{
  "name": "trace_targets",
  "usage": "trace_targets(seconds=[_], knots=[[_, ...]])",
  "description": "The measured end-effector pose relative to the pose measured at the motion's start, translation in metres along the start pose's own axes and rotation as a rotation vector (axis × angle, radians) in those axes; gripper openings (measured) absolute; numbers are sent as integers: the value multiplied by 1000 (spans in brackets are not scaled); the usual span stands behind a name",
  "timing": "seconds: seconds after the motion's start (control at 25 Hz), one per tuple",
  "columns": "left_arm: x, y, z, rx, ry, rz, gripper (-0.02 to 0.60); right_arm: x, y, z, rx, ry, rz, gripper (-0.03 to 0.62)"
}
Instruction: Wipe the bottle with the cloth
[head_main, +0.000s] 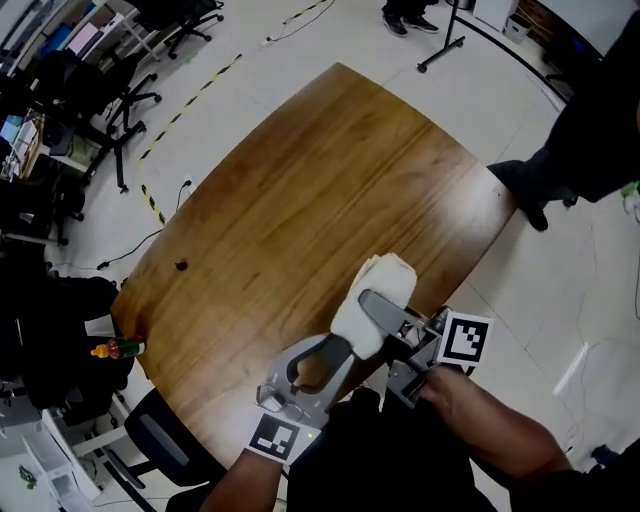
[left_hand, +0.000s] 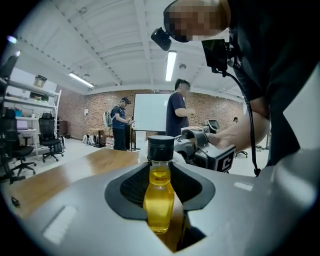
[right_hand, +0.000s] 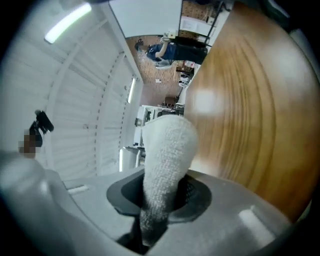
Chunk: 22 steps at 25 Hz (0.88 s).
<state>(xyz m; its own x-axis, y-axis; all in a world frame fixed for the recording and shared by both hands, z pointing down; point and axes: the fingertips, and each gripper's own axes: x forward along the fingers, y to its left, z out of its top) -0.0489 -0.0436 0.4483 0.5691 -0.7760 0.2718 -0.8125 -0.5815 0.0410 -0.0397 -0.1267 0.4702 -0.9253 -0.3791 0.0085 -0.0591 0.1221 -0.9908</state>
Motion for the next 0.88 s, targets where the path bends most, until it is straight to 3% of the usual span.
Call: trace_targets(seconds=[0.12,0.24,0.56,0.72,0.88], knots=[[1,-2,-1,13,12,1,149,1,-20,-12,-169,124,-119,75],[2,-1,1,18,-4,7,147,6,-26,-15,-353,209,-164,75],[3,0,6,2,-45,27,149,2,-72,-24,-646,378,-312,74],[3,0,10,-2,-58,29,149,-1,-90,-30,-940,529,-431,74],[5,0,13,-12,-70,34,149,1,-95,-32,-1176,664,-466,74]])
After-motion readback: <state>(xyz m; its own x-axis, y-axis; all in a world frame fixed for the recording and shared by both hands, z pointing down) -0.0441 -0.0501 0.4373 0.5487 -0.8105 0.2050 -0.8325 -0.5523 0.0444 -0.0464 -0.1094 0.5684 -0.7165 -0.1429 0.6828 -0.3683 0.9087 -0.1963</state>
